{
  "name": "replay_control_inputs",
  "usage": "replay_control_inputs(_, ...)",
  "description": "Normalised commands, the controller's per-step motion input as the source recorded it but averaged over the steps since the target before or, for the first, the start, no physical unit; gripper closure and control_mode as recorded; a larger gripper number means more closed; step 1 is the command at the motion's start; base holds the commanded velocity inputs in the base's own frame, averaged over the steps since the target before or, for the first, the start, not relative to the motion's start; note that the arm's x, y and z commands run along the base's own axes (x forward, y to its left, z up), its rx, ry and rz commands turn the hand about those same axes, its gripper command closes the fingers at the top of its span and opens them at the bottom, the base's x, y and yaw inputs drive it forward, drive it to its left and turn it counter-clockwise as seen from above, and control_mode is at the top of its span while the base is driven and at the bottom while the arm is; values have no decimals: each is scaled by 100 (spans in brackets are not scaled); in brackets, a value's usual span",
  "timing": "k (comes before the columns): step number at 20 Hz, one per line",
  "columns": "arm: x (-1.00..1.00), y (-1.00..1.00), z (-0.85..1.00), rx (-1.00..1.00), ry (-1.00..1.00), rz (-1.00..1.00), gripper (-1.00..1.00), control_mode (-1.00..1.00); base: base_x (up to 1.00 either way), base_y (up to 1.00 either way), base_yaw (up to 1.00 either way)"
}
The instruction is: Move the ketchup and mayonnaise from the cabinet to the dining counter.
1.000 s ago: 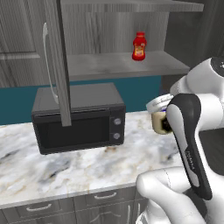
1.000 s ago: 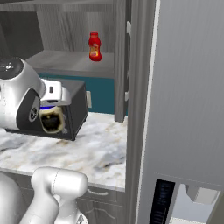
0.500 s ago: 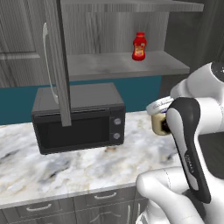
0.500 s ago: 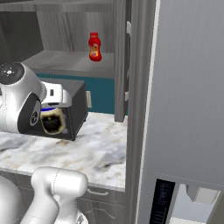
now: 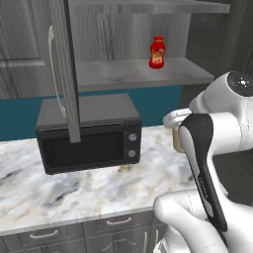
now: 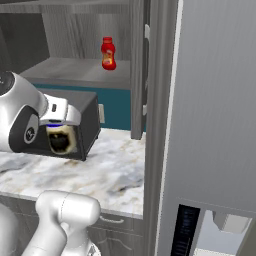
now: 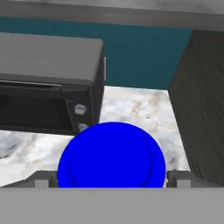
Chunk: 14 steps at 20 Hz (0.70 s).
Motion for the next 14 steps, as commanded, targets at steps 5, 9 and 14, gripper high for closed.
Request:
replay_control_inputs(5,0,-3,-1,0,2,-4,100,100,0,0,-1)
replay_control_inputs(9,0,0,0,0,0,0,100,100,-38,0,0)
replay_control_inputs(14,0,0,0,0,0,0,100,100,-88,0,0)
